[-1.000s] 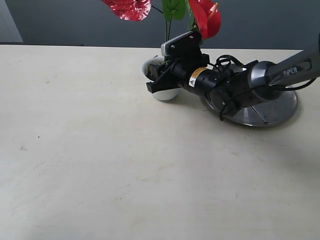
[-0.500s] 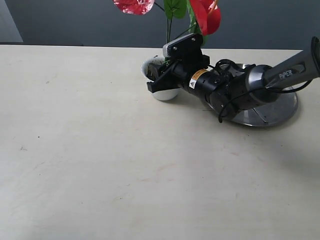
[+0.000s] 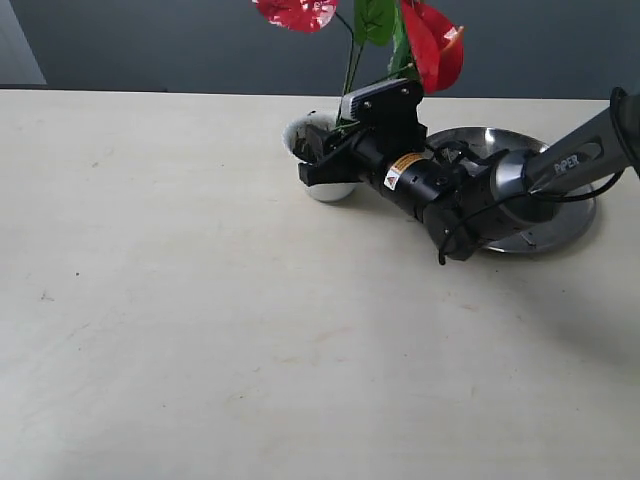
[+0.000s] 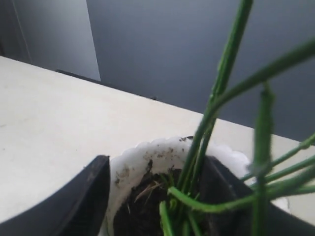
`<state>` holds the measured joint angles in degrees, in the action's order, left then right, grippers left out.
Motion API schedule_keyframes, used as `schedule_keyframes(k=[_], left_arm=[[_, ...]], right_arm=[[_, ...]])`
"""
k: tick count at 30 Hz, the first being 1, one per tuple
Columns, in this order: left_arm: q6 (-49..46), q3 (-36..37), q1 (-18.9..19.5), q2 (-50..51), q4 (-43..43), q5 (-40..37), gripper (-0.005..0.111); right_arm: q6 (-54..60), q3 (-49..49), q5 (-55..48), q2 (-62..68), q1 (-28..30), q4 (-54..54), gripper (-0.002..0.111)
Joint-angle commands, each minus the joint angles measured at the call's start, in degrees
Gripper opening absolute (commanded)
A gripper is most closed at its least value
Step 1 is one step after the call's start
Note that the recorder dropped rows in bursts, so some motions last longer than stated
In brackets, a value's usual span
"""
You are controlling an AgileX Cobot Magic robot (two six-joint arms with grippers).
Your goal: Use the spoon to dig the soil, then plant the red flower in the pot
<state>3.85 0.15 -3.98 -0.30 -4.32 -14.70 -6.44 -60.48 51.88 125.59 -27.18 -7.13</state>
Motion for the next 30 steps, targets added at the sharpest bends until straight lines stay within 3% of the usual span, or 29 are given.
schedule_keyframes(k=[1, 16, 22, 30], left_arm=[[0.0, -0.2, -0.3, 0.3, 0.1, 0.5, 0.001], [0.0, -0.2, -0.3, 0.3, 0.1, 0.5, 0.001], [0.0, -0.2, -0.3, 0.3, 0.1, 0.5, 0.001], [0.0, -0.2, -0.3, 0.3, 0.1, 0.5, 0.001]], right_arm=[[-2.2, 0.4, 7.1, 0.0, -0.2, -3.6, 0.053], [-4.1, 3.1, 7.5, 0.0, -0.2, -4.7, 0.053], [-2.3, 6.8, 17.2, 0.0, -0.2, -0.4, 0.053], [-3.5, 7.0, 17.7, 0.0, -0.2, -5.2, 0.053]])
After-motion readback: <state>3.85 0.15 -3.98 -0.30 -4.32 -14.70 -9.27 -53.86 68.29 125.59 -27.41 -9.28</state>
